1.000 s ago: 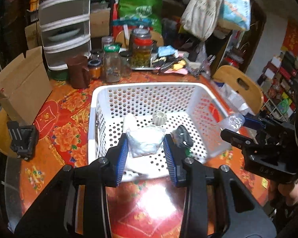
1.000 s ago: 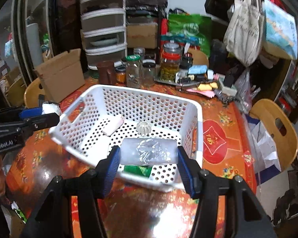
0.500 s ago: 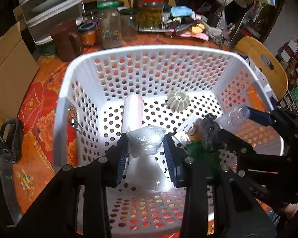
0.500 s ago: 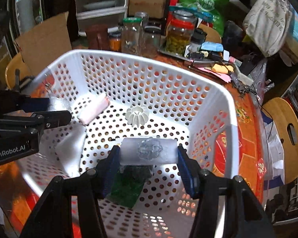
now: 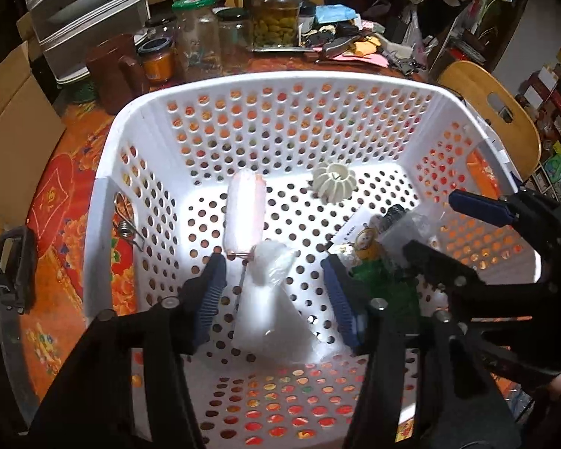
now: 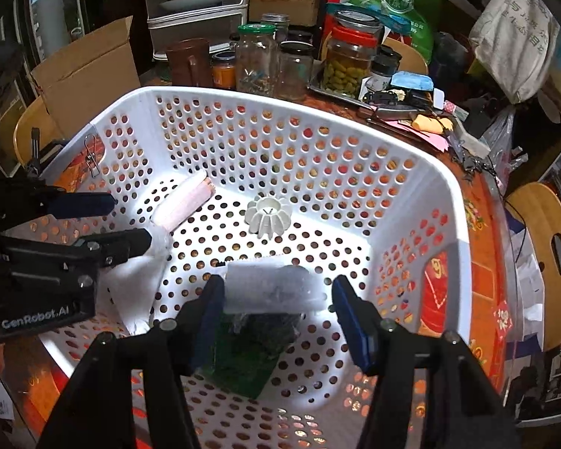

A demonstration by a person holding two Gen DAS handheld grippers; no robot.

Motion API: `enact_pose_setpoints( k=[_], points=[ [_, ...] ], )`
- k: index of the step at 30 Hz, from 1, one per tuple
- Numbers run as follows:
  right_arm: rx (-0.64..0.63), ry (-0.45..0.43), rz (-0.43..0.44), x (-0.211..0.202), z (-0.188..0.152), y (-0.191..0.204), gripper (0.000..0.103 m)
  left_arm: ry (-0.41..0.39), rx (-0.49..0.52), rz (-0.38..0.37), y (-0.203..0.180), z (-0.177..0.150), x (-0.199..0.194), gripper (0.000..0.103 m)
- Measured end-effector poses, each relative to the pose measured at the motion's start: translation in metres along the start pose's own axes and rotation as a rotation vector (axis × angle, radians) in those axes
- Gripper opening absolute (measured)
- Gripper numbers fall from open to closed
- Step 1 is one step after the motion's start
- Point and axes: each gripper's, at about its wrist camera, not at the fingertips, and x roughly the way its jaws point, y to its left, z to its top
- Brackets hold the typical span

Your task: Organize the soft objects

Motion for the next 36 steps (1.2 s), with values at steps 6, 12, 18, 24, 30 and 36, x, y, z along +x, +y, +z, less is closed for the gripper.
enact_pose_setpoints(
  k=[6, 12, 18, 24, 30, 36],
  points=[
    [0.007, -0.044, 0.029, -0.012, -0.003, -0.001, 0.084, -0.072, -0.008, -0.01, -0.002, 0.002, -0.02, 0.069],
    [0.016, -0.091, 0.039, -0.028, -0.01, -0.003, 0.103, -0.132, -0.02, -0.039, 0.0, 0.002, -0.043, 0.085],
    [0.052, -0.134, 0.039, -0.045, -0.026, -0.006, 0.103, -0.19, -0.017, -0.021, 0.001, -0.011, -0.065, 0.103],
    [0.125, -0.171, -0.011, -0.072, -0.045, -0.012, 0.103, -0.268, 0.012, 0.016, -0.002, -0.042, -0.096, 0.103],
    [0.174, -0.233, -0.086, -0.113, -0.084, -0.004, 0.103, -0.364, 0.031, 0.022, -0.002, -0.096, -0.142, 0.103],
    [0.21, -0.31, -0.084, -0.157, -0.134, 0.018, 0.103, -0.414, 0.049, 0.058, -0.003, -0.162, -0.184, 0.103]
  ],
)
